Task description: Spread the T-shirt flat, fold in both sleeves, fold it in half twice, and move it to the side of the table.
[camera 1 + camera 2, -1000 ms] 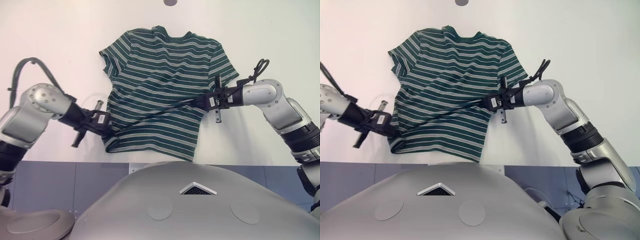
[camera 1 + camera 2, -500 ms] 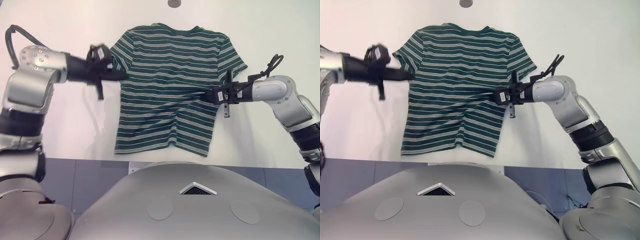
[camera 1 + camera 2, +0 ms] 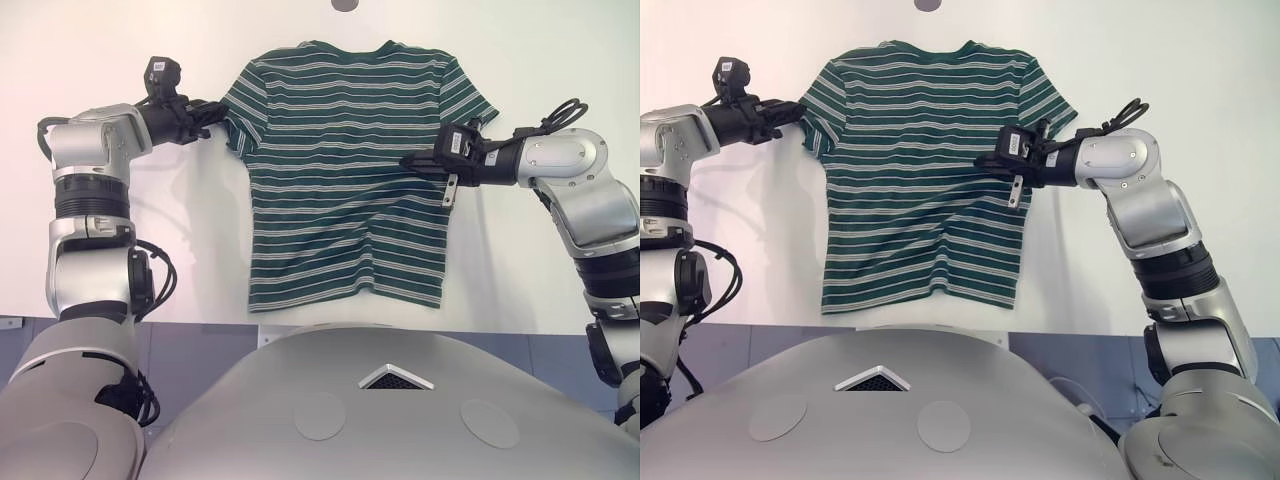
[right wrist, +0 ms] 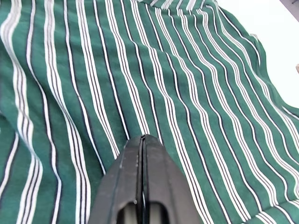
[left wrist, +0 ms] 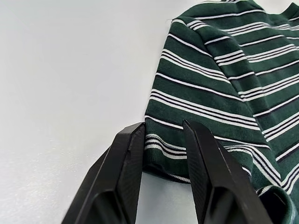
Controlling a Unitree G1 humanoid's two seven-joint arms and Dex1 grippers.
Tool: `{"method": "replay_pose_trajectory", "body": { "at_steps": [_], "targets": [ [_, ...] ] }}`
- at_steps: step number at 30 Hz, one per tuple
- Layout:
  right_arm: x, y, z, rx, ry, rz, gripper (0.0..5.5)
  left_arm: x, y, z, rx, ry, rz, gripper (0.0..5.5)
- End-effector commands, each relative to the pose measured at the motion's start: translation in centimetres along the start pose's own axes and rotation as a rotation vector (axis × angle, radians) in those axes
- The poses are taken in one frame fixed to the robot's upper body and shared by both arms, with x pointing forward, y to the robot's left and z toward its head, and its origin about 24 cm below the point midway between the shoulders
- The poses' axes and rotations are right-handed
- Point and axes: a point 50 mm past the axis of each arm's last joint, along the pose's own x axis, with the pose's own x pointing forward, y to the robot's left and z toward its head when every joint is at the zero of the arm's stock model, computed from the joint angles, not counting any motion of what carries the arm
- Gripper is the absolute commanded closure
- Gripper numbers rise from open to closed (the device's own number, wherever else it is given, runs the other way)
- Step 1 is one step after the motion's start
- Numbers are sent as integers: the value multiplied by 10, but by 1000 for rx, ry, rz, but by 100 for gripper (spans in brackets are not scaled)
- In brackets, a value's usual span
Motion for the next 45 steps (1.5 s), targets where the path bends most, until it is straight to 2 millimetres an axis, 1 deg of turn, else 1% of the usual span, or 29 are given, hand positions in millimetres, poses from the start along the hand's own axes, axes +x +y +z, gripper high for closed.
{"method": "replay_pose_trajectory", "body": {
  "at_steps": [1,3,5,7,8,10,13,15,17,18,20,21,22,23,24,25,27,29,32,33,35,37,38,39,40,42,43,44,45],
  "targets": [
    [-2,-6,0,-7,9,-37,550,-3,5,-20,4,93,14,478],
    [-1,-7,0,-2,7,-50,550,-8,7,-21,16,99,11,548],
    [1,-8,2,3,-7,-68,550,-6,-2,-6,-53,8,-61,548],
    [2,-11,4,13,-22,-91,550,-4,-20,20,-130,-101,-166,548],
    [2,-13,5,19,-29,-100,550,-3,-29,28,-149,-131,-204,548],
    [2,-15,6,34,-39,-121,550,7,-47,37,-155,-159,-245,548],
    [2,-19,10,63,-68,-162,550,26,-64,43,-204,-197,-264,548],
    [-1,-26,14,106,-103,-232,550,42,-80,46,-234,-210,-283,548],
    [-11,-45,11,205,-127,-401,550,57,-93,42,-230,-185,-272,548],
    [-20,-55,6,285,-136,-499,528,64,-97,39,-216,-165,-255,523],
    [-29,-73,-2,418,-141,-610,489,70,-96,29,-183,-139,-197,487],
    [-32,-77,-8,471,-135,-643,465,71,-95,25,-158,-126,-170,466],
    [-38,-80,-19,534,-104,-684,452,72,-92,20,-111,-116,-138,454],
    [-43,-82,-30,585,-74,-717,430,71,-91,19,-70,-119,-124,443],
    [-47,-81,-41,630,-41,-734,425,68,-92,21,-40,-145,-135,443],
    [-50,-80,-50,660,-13,-741,399,64,-94,24,-9,-176,-158,443],
    [-50,-72,-67,729,30,-716,396,47,-99,37,137,-250,-190,443],
    [-47,-64,-78,777,51,-679,396,31,-103,46,274,-289,-209,443],
    [-39,-53,-90,823,75,-620,396,11,-102,54,379,-311,-205,443],
    [-38,-49,-95,832,92,-614,416,4,-102,55,411,-311,-212,443],
    [-36,-44,-100,856,92,-606,450,-9,-108,47,487,-275,-278,443],
    [-35,-46,-100,862,75,-611,487,-22,-113,26,583,-186,-378,443],
    [-35,-47,-99,858,57,-618,508,-28,-114,12,625,-124,-432,443],
    [-35,-51,-93,862,8,-627,523,-34,-114,-1,647,-67,-476,443],
    [-36,-56,-87,869,-42,-633,550,-38,-113,-10,657,-26,-505,470],
    [-41,-67,-64,874,-173,-629,550,-44,-112,-30,668,73,-566,510],
    [-43,-70,-55,864,-210,-621,550,-45,-111,-39,670,110,-585,534],
    [-43,-72,-44,845,-239,-605,550,-44,-111,-47,679,147,-595,547],
    [-40,-73,-33,821,-255,-573,550,-42,-110,-55,688,176,-600,547]
  ]
}}
